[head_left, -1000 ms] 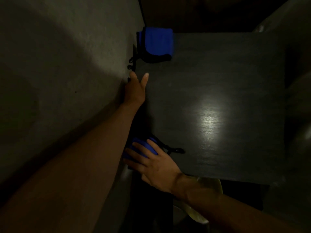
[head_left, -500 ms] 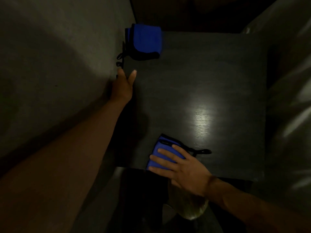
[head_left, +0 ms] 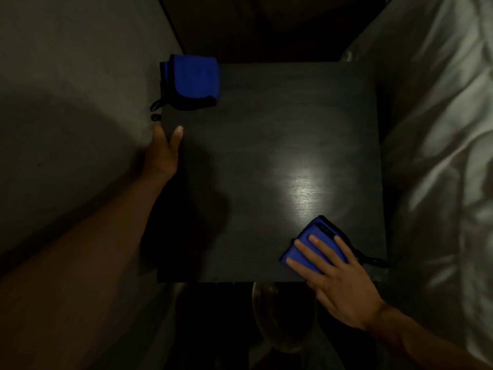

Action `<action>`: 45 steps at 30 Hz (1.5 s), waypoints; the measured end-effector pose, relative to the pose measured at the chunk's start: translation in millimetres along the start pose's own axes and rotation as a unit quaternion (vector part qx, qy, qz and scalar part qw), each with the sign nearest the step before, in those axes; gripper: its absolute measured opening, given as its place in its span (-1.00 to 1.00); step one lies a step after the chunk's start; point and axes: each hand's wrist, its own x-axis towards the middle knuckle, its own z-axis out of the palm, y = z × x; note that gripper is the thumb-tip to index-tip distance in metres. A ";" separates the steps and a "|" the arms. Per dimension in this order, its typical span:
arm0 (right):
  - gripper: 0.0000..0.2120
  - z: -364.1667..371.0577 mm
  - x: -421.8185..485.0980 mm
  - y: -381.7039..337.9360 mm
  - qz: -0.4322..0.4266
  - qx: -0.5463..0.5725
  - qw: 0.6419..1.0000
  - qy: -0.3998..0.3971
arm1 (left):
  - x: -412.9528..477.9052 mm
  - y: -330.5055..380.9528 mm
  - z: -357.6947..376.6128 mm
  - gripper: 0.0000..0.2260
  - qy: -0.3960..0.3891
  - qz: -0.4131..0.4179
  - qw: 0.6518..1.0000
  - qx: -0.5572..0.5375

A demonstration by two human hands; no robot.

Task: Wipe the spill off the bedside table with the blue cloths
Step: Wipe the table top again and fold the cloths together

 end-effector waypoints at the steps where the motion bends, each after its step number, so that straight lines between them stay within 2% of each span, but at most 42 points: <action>1: -0.28 2.1 -3.9 1.0 0.023 0.006 1.000 0.002 | -0.5 0.1 -0.3 -0.54 0.003 0.008 1.000 0.007; 4: -0.30 8.9 -14.9 0.9 0.088 0.018 0.996 0.016 | 1.8 -2.9 0.1 -0.55 0.003 0.021 1.000 0.009; 8: -0.48 12.8 -26.1 2.5 0.214 0.043 0.975 0.038 | 4.8 -5.4 2.4 -0.54 -0.001 0.010 1.000 0.002; 11: -0.49 13.4 -25.1 0.0 0.259 0.060 0.963 0.045 | 8.0 -8.4 2.3 -0.53 -0.008 0.001 1.000 -0.016; 16: -0.40 4.5 0.3 15.8 0.366 0.104 0.921 0.084 | 7.7 -7.3 3.4 -0.51 0.004 0.008 1.000 -0.004; 21: -0.41 -6.0 39.7 61.8 0.378 0.120 0.912 0.104 | 6.7 -7.7 4.5 -0.55 0.002 0.002 1.000 -0.024; 37: -0.38 -58.2 180.7 184.1 0.383 0.099 0.911 0.115 | 3.8 0.3 3.7 -0.49 0.001 -0.042 0.998 -0.037; 45: -0.38 -90.7 250.8 194.1 0.383 0.113 0.910 0.113 | 8.9 0.6 2.7 -0.40 -0.020 -0.094 0.995 0.012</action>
